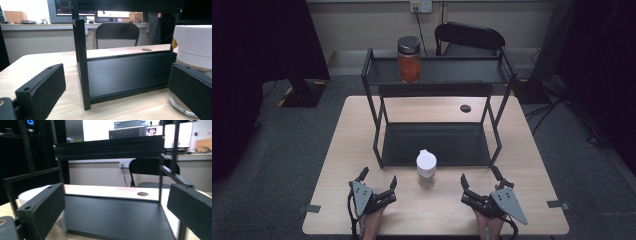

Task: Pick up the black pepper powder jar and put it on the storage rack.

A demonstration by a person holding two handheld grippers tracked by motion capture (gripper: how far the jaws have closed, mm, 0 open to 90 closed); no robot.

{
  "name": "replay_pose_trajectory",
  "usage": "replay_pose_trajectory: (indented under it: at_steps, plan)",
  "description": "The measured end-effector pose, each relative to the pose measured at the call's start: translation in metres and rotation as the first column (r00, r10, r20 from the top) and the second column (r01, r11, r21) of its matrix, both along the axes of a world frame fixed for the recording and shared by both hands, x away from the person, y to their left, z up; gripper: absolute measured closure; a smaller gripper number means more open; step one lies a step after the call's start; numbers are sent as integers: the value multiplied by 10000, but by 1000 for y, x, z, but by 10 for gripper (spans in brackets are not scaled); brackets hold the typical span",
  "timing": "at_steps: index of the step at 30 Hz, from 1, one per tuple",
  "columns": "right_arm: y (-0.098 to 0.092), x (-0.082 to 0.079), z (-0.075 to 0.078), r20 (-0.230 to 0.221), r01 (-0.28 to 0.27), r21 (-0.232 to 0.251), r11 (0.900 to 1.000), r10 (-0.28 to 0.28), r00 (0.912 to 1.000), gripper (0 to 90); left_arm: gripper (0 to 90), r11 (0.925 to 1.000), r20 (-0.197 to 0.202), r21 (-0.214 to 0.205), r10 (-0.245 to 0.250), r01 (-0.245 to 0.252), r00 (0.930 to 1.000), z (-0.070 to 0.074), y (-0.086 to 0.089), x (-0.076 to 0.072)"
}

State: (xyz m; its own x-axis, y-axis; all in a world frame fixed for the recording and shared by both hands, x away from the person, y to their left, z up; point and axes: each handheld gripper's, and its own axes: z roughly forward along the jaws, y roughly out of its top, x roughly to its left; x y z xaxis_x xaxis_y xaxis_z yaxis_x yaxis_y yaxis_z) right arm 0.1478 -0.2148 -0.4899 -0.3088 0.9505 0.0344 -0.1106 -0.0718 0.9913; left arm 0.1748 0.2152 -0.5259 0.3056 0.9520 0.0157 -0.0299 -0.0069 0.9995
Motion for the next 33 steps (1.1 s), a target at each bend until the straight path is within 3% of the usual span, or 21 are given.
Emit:
replay_pose_trajectory:
  at_steps: [4, 9, 17, 24, 33]
  plan:
    - [8, 2, 1, 101, -158, -87, 9998, 159, 9998, 5, 6, 10000, 11, 13, -24, 24, 10000, 0, 0, 0]
    - [19, 8, 6, -262, -770, 229, 9968, 775, 9966, 17, 5, 10000, 15, 27, -35, 35, 10000, 0, 1, 0]
    - [39, 14, 10, -638, -1067, 226, 9940, 1079, 9921, 35, 6, 10000, 9, 11, -28, 28, 10000, 0, 0, 0]
    - [61, 25, 19, -1028, -1229, -193, 9922, 1203, 9874, 66, 4, 10000, 19, 20, -63, 63, 10000, 0, 1, 0]
    - [82, 42, 22, -1471, -1452, -382, 9887, 1382, 9794, 115, 4, 10000, 19, 17, -51, 51, 10000, 0, 1, 0]
